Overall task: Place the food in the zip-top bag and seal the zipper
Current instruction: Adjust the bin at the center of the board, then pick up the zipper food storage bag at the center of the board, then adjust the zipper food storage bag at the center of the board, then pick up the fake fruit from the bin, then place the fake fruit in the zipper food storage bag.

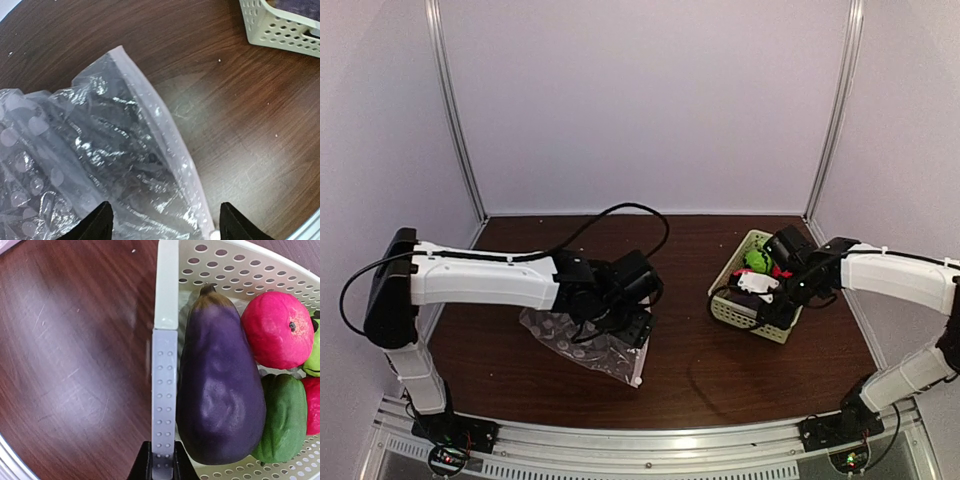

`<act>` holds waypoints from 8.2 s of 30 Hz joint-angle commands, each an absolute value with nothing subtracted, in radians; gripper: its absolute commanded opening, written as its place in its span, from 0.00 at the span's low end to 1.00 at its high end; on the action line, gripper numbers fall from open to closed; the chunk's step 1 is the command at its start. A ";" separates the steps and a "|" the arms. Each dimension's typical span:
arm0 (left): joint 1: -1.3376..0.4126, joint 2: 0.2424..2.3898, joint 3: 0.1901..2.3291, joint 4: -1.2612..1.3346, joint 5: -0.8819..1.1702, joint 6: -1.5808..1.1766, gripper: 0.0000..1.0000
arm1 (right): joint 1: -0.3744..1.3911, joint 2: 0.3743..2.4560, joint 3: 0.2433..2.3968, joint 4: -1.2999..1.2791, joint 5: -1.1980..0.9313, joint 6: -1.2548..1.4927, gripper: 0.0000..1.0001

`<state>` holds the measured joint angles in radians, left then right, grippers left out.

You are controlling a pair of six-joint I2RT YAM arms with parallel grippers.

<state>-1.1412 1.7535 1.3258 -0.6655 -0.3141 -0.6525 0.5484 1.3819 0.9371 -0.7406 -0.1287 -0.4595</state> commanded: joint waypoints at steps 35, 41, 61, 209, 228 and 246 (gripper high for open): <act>-1.181 2.268 1.897 -1.203 -0.670 -0.747 0.02 | 0.554 1.048 0.845 -0.787 -0.178 -0.595 0.41; -1.181 2.092 1.830 -1.156 -0.653 -0.729 0.00 | 0.553 1.076 0.908 -0.744 -0.254 -0.536 0.41; -1.180 1.801 1.642 -0.527 -0.556 -0.762 0.00 | 0.602 1.589 1.362 -0.298 -0.808 0.207 0.60; -1.127 1.751 1.525 -0.163 -0.343 -0.730 0.00 | 0.527 1.407 1.336 -0.634 -0.803 -0.299 0.53; -1.127 1.741 1.483 -0.099 -0.272 -0.776 0.00 | 0.539 1.482 1.372 -0.557 -0.716 -0.146 0.67; -1.069 1.614 1.406 -0.083 -0.312 -0.680 0.00 | 0.362 1.290 1.450 -0.676 -0.937 -0.146 1.00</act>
